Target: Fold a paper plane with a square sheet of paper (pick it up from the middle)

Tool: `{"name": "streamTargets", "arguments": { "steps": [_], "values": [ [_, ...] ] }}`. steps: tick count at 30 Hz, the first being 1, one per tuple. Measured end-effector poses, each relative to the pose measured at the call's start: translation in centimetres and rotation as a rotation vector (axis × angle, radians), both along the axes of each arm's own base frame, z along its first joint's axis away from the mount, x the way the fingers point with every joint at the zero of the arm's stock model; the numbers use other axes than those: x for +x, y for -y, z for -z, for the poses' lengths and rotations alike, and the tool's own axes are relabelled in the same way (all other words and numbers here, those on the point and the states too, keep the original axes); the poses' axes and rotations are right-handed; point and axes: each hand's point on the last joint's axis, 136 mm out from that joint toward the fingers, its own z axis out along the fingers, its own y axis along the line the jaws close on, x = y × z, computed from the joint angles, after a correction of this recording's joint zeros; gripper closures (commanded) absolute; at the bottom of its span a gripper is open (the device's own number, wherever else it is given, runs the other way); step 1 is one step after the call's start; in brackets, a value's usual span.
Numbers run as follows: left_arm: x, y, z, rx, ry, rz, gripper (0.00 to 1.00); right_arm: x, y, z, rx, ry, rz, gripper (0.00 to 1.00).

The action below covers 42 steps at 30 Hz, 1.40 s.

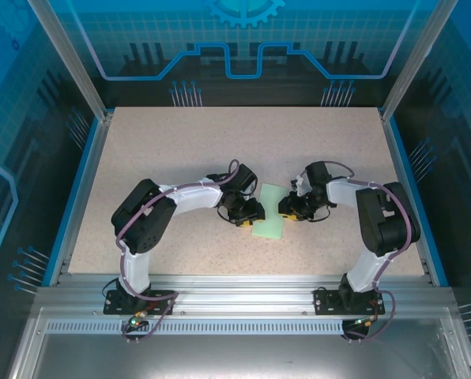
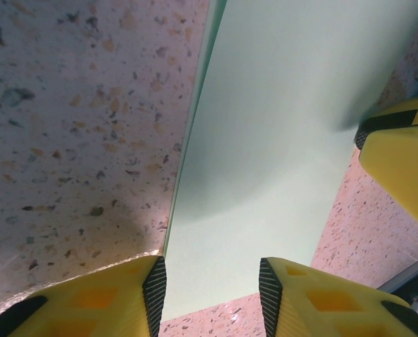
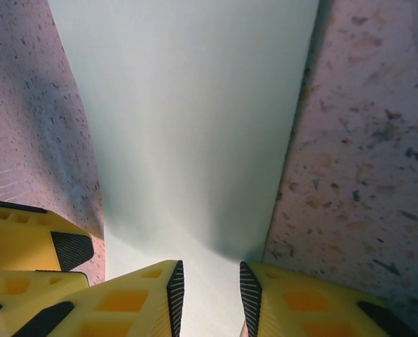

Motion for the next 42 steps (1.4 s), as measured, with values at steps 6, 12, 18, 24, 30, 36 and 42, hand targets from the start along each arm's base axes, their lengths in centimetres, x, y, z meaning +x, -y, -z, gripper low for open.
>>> {"name": "streamTargets", "arguments": {
  "steps": [6,12,18,24,30,36,42],
  "values": [
    [-0.17,-0.13,0.22,0.01,-0.01,0.003,0.56,-0.01,0.0,0.03,0.001,0.001,0.0,0.68],
    [-0.4,-0.1,0.7,0.019,-0.02,0.008,0.56,0.01,0.0,0.02,0.002,0.001,0.0,0.68],
    [-0.34,0.14,0.51,0.013,-0.014,0.014,0.59,0.0,-0.01,0.0,0.003,0.001,0.0,0.68],
    [-0.51,0.42,0.33,0.001,-0.019,0.022,0.61,-0.04,-0.01,0.05,0.003,0.001,0.0,0.68],
    [-0.57,0.47,0.3,-0.002,-0.022,0.024,0.6,-0.05,-0.01,0.07,0.003,0.003,-0.002,0.68],
    [-0.44,0.1,0.43,0.02,-0.006,0.028,0.58,-0.05,-0.01,0.07,0.004,0.003,-0.002,0.68],
    [-0.56,-0.33,0.18,0.037,-0.003,0.026,0.57,-0.06,0.0,0.07,0.004,0.003,-0.002,0.68]
  ]
}}
